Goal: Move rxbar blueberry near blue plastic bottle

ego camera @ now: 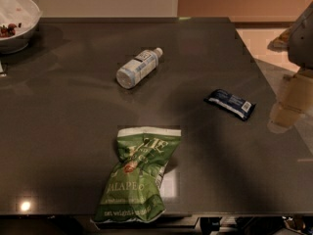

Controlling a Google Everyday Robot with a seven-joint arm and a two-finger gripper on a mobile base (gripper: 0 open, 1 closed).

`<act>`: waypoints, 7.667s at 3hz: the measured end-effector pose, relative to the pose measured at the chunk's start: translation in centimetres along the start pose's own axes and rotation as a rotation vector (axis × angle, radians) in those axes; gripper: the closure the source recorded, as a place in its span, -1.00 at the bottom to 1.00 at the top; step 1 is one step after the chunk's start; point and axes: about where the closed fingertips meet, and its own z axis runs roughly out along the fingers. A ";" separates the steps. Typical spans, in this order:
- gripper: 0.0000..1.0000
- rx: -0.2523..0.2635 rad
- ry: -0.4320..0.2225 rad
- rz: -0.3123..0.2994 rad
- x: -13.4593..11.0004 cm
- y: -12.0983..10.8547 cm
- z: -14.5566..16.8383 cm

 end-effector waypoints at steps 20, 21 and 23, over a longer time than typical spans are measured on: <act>0.66 -0.235 -0.246 0.037 -16.4 -13.9 18.8; 0.19 -0.255 -0.251 0.027 -17.1 -13.3 19.8; -0.74 -0.259 -0.253 0.026 -17.4 -13.2 20.3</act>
Offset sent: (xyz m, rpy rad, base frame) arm 0.0240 -0.0043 -0.0123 -0.0043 0.0313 0.0318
